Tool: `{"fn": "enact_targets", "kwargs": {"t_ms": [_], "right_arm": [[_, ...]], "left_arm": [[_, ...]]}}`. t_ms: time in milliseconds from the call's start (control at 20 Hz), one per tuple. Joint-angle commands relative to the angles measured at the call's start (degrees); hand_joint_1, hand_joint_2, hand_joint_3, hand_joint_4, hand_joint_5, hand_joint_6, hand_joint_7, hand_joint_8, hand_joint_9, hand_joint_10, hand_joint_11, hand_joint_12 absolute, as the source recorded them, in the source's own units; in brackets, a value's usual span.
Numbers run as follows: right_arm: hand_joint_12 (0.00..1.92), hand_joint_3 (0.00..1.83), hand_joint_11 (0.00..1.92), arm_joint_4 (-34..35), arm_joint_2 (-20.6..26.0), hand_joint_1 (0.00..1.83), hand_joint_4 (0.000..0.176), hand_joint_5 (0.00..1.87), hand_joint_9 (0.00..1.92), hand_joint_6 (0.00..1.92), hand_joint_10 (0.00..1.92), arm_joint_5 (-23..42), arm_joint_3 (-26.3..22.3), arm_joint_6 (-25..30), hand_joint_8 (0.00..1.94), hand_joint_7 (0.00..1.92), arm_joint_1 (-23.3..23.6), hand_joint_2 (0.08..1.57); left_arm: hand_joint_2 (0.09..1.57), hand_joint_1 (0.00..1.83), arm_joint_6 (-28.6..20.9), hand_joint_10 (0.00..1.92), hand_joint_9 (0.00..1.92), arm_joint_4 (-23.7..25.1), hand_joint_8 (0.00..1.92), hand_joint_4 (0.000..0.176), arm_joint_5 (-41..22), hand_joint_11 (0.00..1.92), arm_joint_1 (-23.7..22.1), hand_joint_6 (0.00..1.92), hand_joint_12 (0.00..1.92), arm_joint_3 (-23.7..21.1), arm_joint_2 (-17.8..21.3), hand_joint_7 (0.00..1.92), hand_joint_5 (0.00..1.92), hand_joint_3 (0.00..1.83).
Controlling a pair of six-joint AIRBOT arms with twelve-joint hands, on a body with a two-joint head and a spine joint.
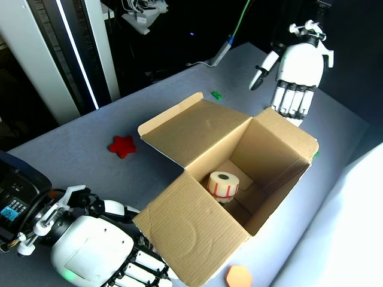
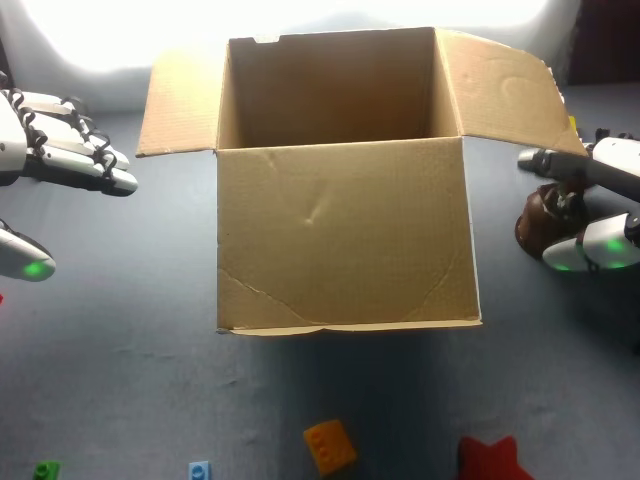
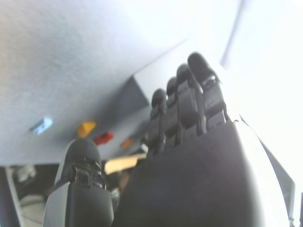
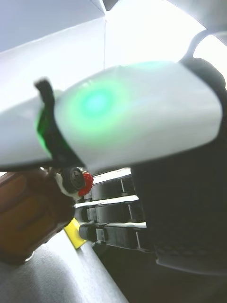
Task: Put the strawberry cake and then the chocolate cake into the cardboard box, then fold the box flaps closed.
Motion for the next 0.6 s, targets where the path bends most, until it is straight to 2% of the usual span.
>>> {"fn": "enact_targets", "kwargs": {"t_ms": [0, 50, 100, 150, 200, 250, 300, 400, 550], "right_arm": [[1.47, 0.02, 0.18, -0.4, 0.91, 1.21, 0.0, 0.64, 0.62, 0.14, 0.51, 5.73, 0.39, 0.41, 0.09, 0.68, 0.2, 1.11], [1.58, 0.01, 0.25, -0.4, 0.91, 1.22, 0.0, 0.72, 0.57, 0.14, 0.83, 5.79, 0.4, 0.43, 0.12, 0.76, 0.2, 1.13], [1.64, 0.01, 0.42, -0.4, 0.92, 1.32, 0.0, 0.77, 0.74, 0.9, 1.36, 5.81, 0.39, 0.45, 1.03, 0.81, 0.21, 1.18], [1.71, 0.0, 0.44, -0.4, 0.93, 1.34, 0.0, 0.83, 0.72, 0.98, 1.53, 5.81, 0.39, 0.49, 1.25, 0.82, 0.22, 1.19], [1.73, 0.0, 0.51, -0.4, 0.99, 1.36, 0.0, 0.98, 0.73, 0.77, 1.52, 5.81, 0.38, 0.55, 1.23, 0.89, 0.24, 1.16], [1.71, 0.0, 0.55, -0.4, 1.13, 1.37, 0.0, 1.06, 0.74, 0.73, 1.5, 5.8, 0.36, 0.61, 1.22, 0.88, 0.26, 1.15], [1.72, 0.01, 0.54, -0.39, 1.38, 1.36, 0.0, 0.96, 0.72, 0.93, 1.51, 5.8, 0.32, 0.75, 1.25, 0.83, 0.26, 1.17], [1.7, 0.0, 0.55, -0.39, 2.36, 1.36, 0.0, 0.93, 0.74, 1.0, 1.47, 5.81, -0.22, 0.89, 1.2, 0.85, 0.31, 1.17], [1.73, 0.0, 0.53, -0.39, 5.11, 1.35, 0.0, 0.92, 0.73, 1.04, 1.47, 5.83, -2.58, 0.9, 1.23, 0.82, 1.04, 1.17]], "left_arm": [[1.18, 0.11, 0.16, 0.0, 0.2, -4.49, 0.0, 0.013, -0.16, 0.0, -0.18, 0.0, 0.82, 0.44, -0.05, 0.16, 0.16, 0.0], [1.17, 0.12, 0.16, 0.0, 0.2, -4.89, 0.0, 0.015, -0.13, 0.0, -0.05, 0.0, 0.83, 0.49, -0.18, 0.16, 0.16, 0.0], [1.16, 0.17, 0.17, 0.01, 0.23, -5.64, 0.01, 0.007, -0.15, 0.0, 0.16, 0.02, 0.83, 0.51, -0.32, 0.19, 0.2, 0.0], [1.16, 0.2, 0.17, 0.01, 0.24, -6.32, 0.01, 0.001, -0.21, 0.0, 0.44, 0.01, 0.84, 0.53, -0.41, 0.21, 0.21, 0.0], [1.15, 0.23, 0.16, 0.01, 0.25, -6.84, 0.01, 0.001, -0.22, 0.0, 0.72, 0.01, 0.86, 0.55, -0.5, 0.22, 0.22, 0.0], [1.15, 0.24, 0.16, 0.01, 0.25, -7.15, 0.0, 0.002, -0.23, 0.0, 0.81, 0.0, 0.86, 0.56, -0.61, 0.22, 0.21, 0.0], [1.15, 0.25, 0.16, 0.0, 0.24, -7.52, 0.0, 0.01, -0.23, 0.0, 0.79, 0.0, 0.86, 0.56, -0.72, 0.21, 0.2, 0.0], [1.17, 0.22, 0.02, 0.0, 0.23, -8.25, 0.0, 0.009, -0.42, 0.0, 0.78, 0.0, 0.82, 0.56, -0.99, 0.2, 0.18, 0.0], [1.17, 0.22, -0.4, 0.0, 0.21, -9.3, 0.0, 0.024, -0.85, 0.0, 1.38, 0.0, 0.8, 0.4, -1.21, 0.19, 0.17, 0.0]]}}
